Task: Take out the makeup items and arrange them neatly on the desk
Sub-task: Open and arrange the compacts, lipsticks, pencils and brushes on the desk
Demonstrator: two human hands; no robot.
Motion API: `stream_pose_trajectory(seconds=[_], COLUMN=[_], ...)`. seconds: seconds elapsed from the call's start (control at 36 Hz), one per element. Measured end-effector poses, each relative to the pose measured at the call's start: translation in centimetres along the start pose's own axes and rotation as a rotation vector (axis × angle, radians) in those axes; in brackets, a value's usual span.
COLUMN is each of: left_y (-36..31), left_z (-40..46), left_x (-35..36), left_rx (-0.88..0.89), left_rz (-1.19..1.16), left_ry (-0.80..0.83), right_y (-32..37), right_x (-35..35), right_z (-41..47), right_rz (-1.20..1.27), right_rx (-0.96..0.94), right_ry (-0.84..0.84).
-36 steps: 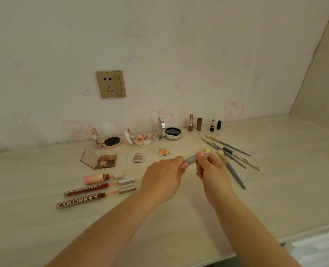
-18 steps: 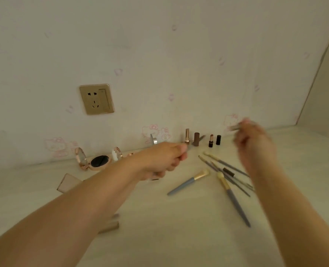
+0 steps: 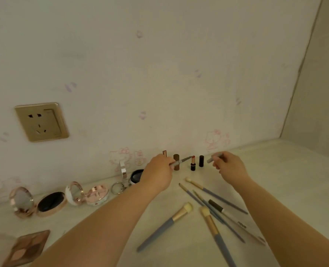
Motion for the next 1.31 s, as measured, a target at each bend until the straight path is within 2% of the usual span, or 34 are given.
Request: stream_pose_trajectory(seconds=[0.28, 0.39, 0.58, 0.78, 1.08, 1.31], left_y=[1.3, 1.5, 1.5, 0.8, 1.0, 0.1], left_z=[2.8, 3.6, 4.5, 5.1, 4.6, 3.0], left_x=[2.6, 3.3, 4.4, 4.9, 4.8, 3.4], left_rx=[0.013, 0.006, -0.006, -0.043, -0.044, 0.040], left_rz=[0.233, 0.272, 0.325, 0.321, 0.259, 0.168], left_ry=[0.006, 0.016, 0.064, 0.178, 0.135, -0.049], right_y=[-1.1, -1.3, -1.2, -1.2, -1.0, -0.7], right_x=[2.5, 2.8, 3.0, 2.8, 3.0, 1.1], right_z=[1.5, 1.8, 1.7, 1.7, 1.6, 0.0], right_rz=[-0.448, -0.546, -0.591, -0.653, -0.749, -0.504], right_rx=[-0.118, -0.148, -0.163, -0.185, -0.183, -0.037], right_ry=[0.194, 0.218, 0.241, 0.232, 0.245, 0.197])
Point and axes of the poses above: each hand's wrist, its own z-axis towards the middle knuckle, its own x-axis out of the palm, y = z × x, the point moved 3 cm from there along z, towards the middle knuckle, and after that the axes turned 6 degrees about -z, right-handed, at the moved point
